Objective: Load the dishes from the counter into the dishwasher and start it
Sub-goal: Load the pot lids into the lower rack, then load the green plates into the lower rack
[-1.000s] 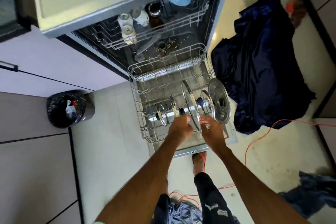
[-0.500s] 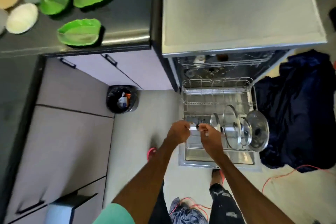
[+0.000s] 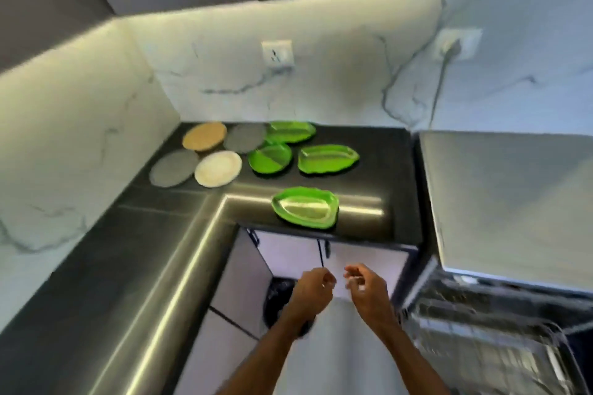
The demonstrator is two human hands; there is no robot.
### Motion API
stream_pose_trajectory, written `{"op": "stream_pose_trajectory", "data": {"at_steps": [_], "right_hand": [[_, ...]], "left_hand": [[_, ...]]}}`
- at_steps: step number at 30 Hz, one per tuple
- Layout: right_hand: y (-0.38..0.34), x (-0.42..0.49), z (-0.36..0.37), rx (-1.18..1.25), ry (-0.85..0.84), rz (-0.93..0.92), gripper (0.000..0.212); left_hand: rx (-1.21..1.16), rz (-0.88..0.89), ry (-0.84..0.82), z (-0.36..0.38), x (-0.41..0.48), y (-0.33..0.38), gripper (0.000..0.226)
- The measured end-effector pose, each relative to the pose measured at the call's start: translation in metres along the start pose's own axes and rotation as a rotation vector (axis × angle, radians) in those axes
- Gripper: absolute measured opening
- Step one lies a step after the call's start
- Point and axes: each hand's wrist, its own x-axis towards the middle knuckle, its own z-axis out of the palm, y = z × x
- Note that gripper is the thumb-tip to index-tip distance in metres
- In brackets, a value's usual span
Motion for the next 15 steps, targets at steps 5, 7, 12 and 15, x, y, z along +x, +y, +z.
{"op": "stream_pose_trajectory", "data": {"at_steps": [5, 7, 12, 15], "right_hand": [[-0.065, 0.081, 0.021, -0.049, 0.015, -0.150, 0.027], [-0.078, 0.112, 0.029, -0.078, 0.054, -0.152, 0.024], [-0.069, 0.176, 0.050, -0.189, 0.041, -0.135, 0.026], [-0.042, 0.219, 0.059, -0.323, -0.019, -0.162, 0.041]], "left_hand": [[-0.066, 0.005, 0.104, -0.075, 0.065, -0.020, 0.032], [-0.108, -0.015, 0.137, -0.096, 0.084, -0.029, 0.040], [-0.134, -0.123, 0.152, -0.131, 0.116, -0.042, 0.030], [-0.117, -0.230, 0.138, -0.139, 0.135, -0.053, 0.022]]}}
